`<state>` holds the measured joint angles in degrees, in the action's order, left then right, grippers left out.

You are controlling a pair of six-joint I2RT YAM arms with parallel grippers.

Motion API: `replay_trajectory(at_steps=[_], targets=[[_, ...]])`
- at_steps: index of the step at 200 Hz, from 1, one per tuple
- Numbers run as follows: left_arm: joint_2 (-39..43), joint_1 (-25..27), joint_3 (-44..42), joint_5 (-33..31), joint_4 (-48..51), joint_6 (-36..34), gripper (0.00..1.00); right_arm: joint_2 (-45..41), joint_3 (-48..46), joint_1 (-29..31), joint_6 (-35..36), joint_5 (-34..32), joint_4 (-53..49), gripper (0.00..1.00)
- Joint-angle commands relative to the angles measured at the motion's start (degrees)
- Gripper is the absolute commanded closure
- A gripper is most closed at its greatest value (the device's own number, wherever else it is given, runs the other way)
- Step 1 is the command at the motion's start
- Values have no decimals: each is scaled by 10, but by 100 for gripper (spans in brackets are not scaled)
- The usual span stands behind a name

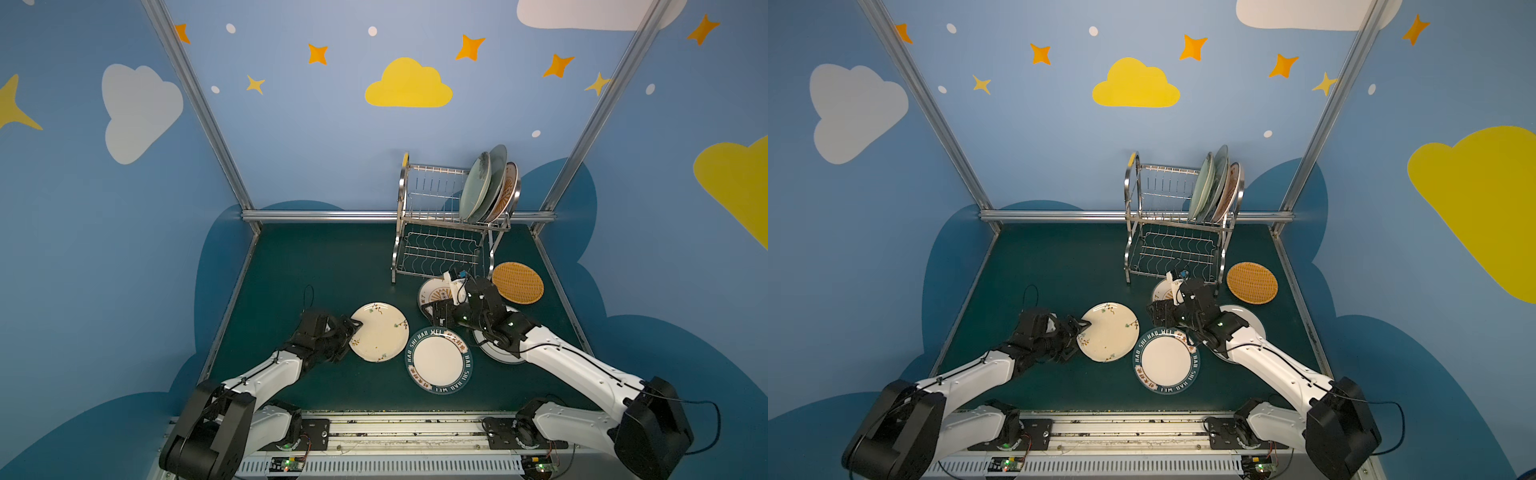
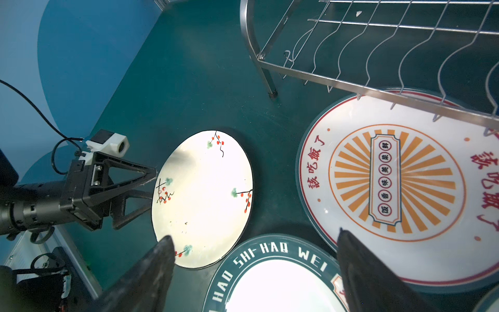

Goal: Load the plates into the dish rack

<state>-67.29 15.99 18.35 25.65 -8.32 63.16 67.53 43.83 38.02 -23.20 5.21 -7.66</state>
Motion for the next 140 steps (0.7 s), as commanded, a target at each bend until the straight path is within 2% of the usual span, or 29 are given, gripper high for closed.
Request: replay_trajectory(at_steps=[1, 39, 68, 100, 122, 140], targets=[[1, -21, -14, 38, 19, -87, 17, -1, 20, -2, -5, 1, -5, 9], [-35, -51, -52, 69, -41, -117, 34, 1, 20, -2, -6, 7, -3, 9], [-90, -57, -53, 92, -88, -132, 37, 3, 21, -2, -7, 11, -2, 9], [-163, -64, -39, 121, -122, -149, 46, 1, 20, -2, -7, 12, -2, 9], [-198, -72, -45, 128, -164, -143, 43, -3, 19, -2, -6, 9, -3, 9], [-226, -73, -41, 136, -185, -148, 45, -3, 19, -2, -6, 10, -2, 9]])
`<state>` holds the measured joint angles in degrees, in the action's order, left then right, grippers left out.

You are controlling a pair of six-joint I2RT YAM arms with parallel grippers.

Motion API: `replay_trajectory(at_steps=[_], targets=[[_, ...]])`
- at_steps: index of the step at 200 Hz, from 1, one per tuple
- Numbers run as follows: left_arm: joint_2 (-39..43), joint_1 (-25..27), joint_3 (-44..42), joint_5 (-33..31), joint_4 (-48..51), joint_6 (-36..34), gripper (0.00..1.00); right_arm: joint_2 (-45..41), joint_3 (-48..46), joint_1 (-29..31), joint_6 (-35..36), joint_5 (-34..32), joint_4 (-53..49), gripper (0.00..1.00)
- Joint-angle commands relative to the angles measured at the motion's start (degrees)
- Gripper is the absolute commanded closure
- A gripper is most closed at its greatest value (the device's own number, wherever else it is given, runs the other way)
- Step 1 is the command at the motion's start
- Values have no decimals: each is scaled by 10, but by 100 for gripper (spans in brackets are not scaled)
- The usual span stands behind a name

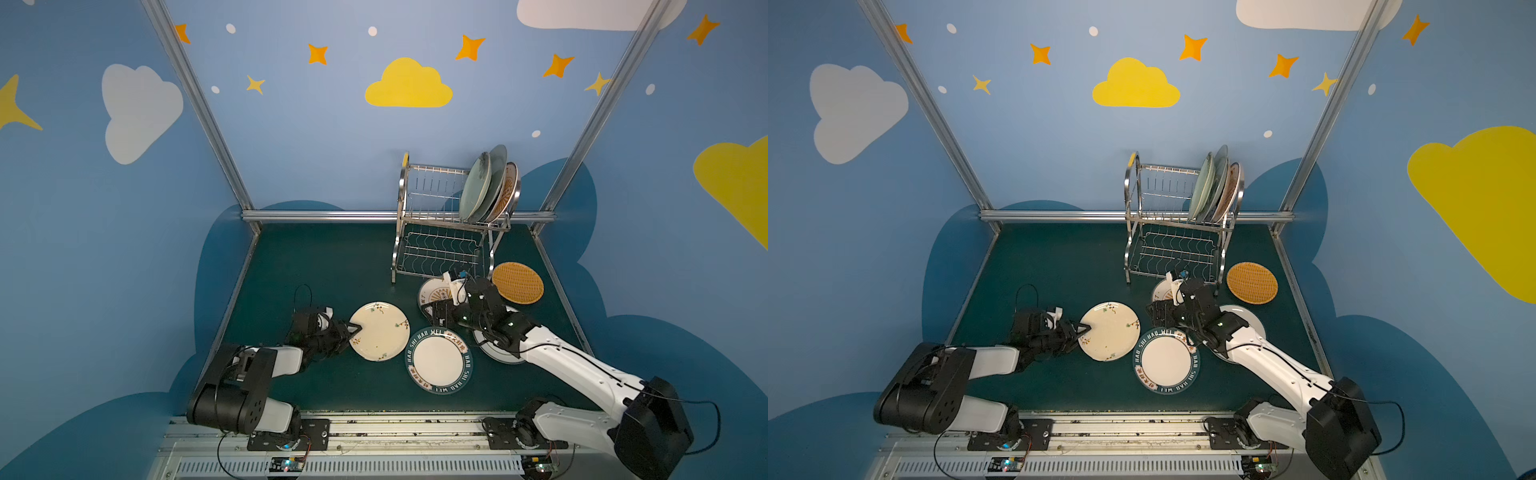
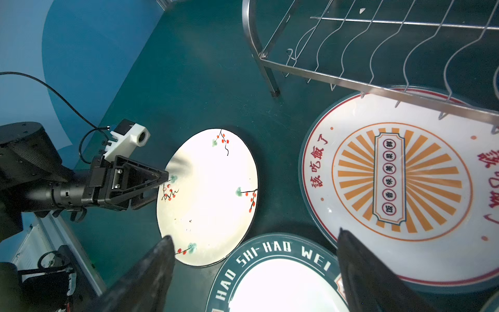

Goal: Load the plates into the dish rack

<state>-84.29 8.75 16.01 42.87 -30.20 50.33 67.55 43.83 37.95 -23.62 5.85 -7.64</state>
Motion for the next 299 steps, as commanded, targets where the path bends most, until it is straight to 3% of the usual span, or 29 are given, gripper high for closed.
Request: replay_trajectory(at_steps=[1, 40, 95, 150, 171, 209, 236, 299], targets=[[-57, -1, -17, -37, 33, -20, 45, -3, 19, -2, -2, 4, -3, 9], [-89, -12, -18, -40, 18, -28, 56, -5, 18, -2, -1, 3, -3, 9], [-89, -11, -8, -62, 39, -31, 78, -5, 18, -2, -1, 4, -2, 9], [-78, -8, -22, -80, -25, 44, 96, -5, 17, -3, 0, 1, -3, 9], [-55, -9, -23, -86, -23, 70, 96, -5, 17, -3, 1, 0, -3, 9], [50, -16, -27, -80, 0, 115, 96, -4, 18, -5, -1, 0, -3, 9], [167, -16, -9, -77, 77, 129, 96, -13, 17, -11, -6, 13, -4, 9], [337, -3, 30, -27, 94, 182, 96, -54, 20, -76, -91, 161, 15, 6]])
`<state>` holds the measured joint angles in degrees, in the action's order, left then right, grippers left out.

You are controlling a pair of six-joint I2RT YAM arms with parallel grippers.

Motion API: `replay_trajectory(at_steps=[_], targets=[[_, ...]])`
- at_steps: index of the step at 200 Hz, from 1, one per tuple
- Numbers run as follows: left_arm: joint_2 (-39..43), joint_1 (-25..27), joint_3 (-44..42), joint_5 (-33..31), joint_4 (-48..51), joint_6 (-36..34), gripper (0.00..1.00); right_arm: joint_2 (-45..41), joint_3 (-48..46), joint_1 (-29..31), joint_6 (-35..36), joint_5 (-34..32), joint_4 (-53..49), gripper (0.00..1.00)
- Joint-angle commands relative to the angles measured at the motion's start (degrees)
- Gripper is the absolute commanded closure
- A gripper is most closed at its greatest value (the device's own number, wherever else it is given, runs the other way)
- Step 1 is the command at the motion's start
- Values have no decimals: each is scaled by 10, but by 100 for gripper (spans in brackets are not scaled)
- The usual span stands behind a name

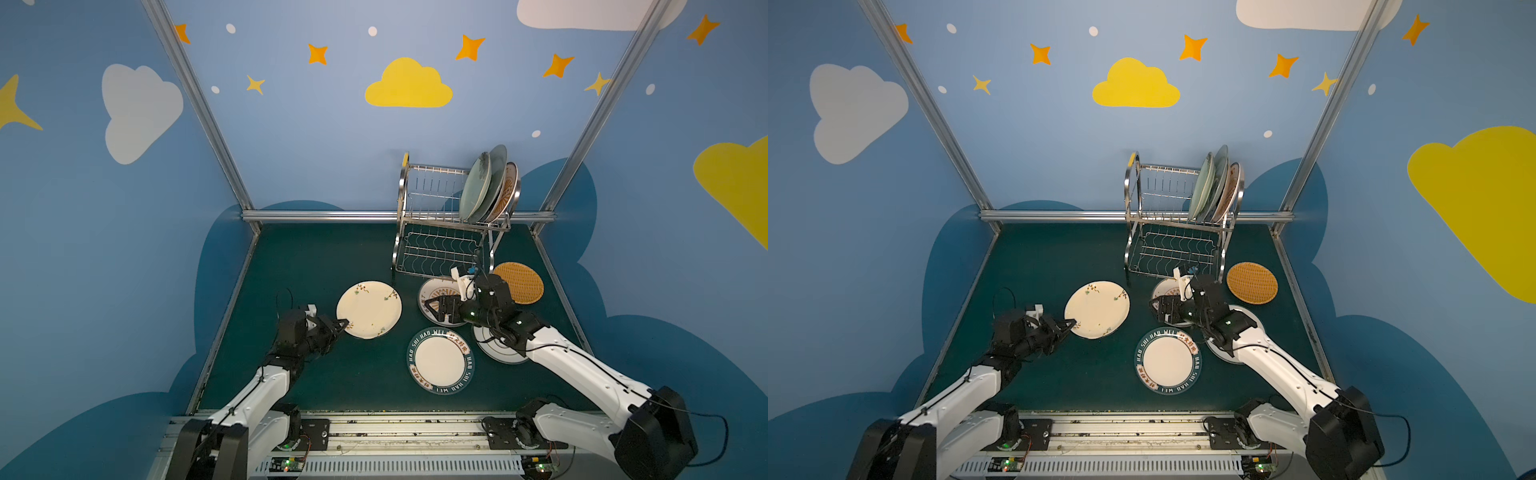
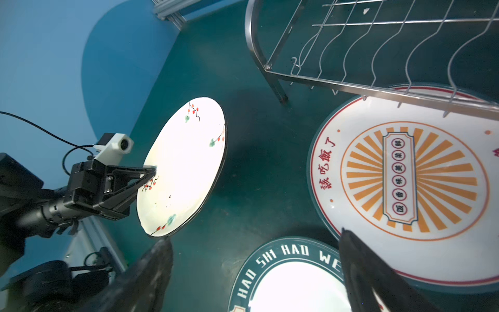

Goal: Load the plates into the dish rack
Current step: 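Tilt the cream berry plate up with left gripper while right gripper grasps its rim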

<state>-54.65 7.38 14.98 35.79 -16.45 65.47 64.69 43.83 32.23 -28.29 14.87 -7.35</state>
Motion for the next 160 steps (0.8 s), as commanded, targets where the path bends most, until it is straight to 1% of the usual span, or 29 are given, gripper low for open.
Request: replay_trajectory(at_steps=[1, 28, 54, 84, 114, 126, 135, 141, 153, 160], targets=[[42, 12, 40, 44, -45, 30, 96, -26, 20, -20, -45, 73, 13, 6], [59, 65, 60, 24, -69, 35, 96, -28, 37, -21, -77, 118, 15, 6], [48, 116, 80, 2, -94, 34, 96, -16, 64, -18, -108, 171, 3, 6], [31, 151, 92, -8, -125, 40, 96, -7, 79, -16, -131, 132, -34, 9], [34, 176, 104, -23, -108, 24, 96, -12, 74, -16, -162, 98, -45, 13], [36, 183, 105, -29, -105, 18, 96, -14, 71, -15, -170, 99, -39, 17], [36, 186, 104, -30, -110, 19, 96, -14, 72, -14, -177, 102, -38, 25], [36, 187, 105, -30, -111, 19, 96, -13, 73, -14, -179, 103, -39, 28], [34, 189, 107, -30, -112, 18, 96, -11, 74, -9, -184, 103, -42, 31], [33, 191, 107, -30, -113, 17, 96, -10, 73, -6, -184, 103, -44, 34]])
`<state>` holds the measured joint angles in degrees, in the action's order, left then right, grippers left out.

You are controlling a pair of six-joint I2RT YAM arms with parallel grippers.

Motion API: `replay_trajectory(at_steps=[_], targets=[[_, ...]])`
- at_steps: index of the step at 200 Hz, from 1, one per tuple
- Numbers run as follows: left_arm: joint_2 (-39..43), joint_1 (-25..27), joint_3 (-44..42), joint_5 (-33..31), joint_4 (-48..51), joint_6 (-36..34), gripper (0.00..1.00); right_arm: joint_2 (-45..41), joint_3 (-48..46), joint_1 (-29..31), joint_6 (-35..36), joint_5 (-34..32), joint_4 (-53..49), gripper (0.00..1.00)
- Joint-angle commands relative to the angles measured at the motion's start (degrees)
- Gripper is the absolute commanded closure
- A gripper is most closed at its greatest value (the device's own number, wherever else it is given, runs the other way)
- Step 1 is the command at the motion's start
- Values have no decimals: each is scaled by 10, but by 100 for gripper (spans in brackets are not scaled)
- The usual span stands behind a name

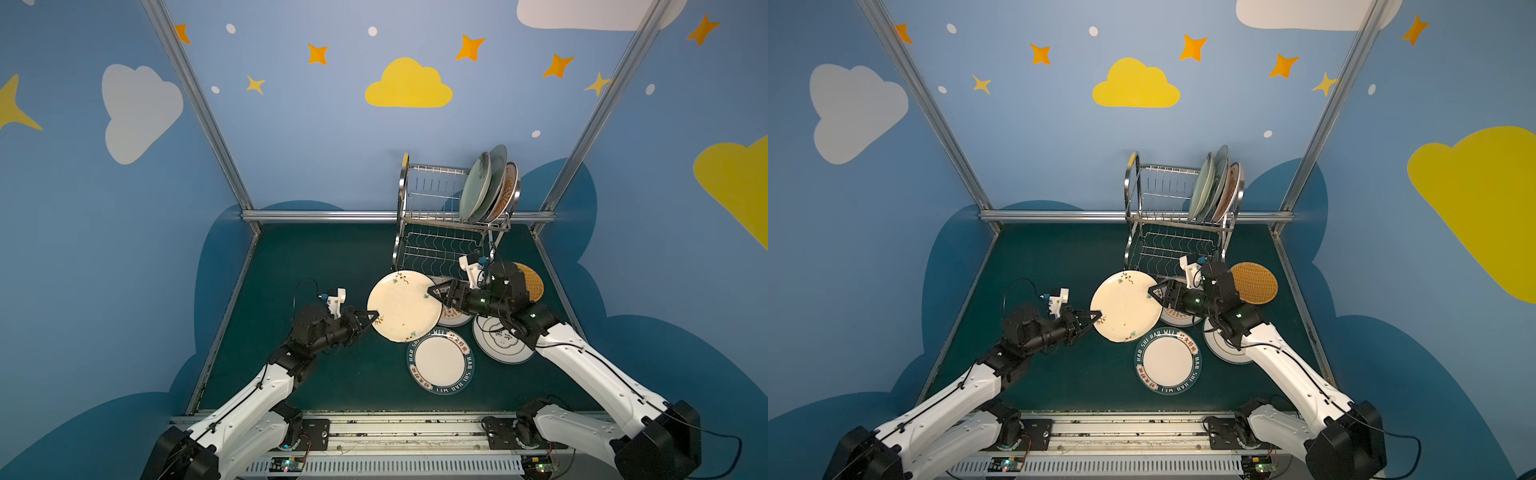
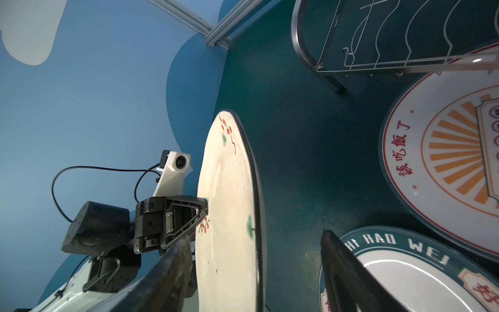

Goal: Load the plates into the dish rack
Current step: 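Tilt the cream berry plate up with left gripper while right gripper grasps its rim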

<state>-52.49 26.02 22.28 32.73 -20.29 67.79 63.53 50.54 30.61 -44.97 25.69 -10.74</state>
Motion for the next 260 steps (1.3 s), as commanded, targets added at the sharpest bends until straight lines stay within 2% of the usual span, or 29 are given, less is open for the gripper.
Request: replay_trajectory(at_steps=[1, 54, 68, 147, 171, 179, 183, 197, 204, 208, 221, 260], targets=[[11, 4, 34, 1, -75, -7, 96, 2, 6, 12, -17, -5, -10, 34], [8, 10, 38, -1, -76, -12, 96, 5, 10, 38, -25, -30, -30, 56], [7, 10, 40, -1, -73, -14, 96, 8, 11, 40, -31, -27, -32, 65], [-21, 13, 44, -2, -75, -42, 96, -7, 1, 59, -85, -25, -7, 86], [-32, 12, 46, -1, -74, -50, 95, -10, 2, 61, -92, -27, -1, 99], [-32, 13, 48, -2, -66, -54, 86, -10, 5, 61, -92, -30, -3, 100], [-32, 12, 50, -3, -60, -57, 76, -11, 7, 61, -92, -31, -5, 100], [-23, 8, 62, -12, -13, -71, 27, -13, 17, 60, -85, -41, -17, 100], [-15, 3, 67, -18, 14, -77, 8, -15, 26, 60, -80, -51, -25, 100], [-9, 0, 71, -24, 32, -80, 1, -18, 30, 60, -77, -57, -30, 100], [14, -16, 82, -38, 91, -88, 0, -26, 42, 59, -69, -73, -38, 100], [92, -86, 144, -42, 269, -110, 0, -38, 138, 59, -42, -170, -154, 100]])
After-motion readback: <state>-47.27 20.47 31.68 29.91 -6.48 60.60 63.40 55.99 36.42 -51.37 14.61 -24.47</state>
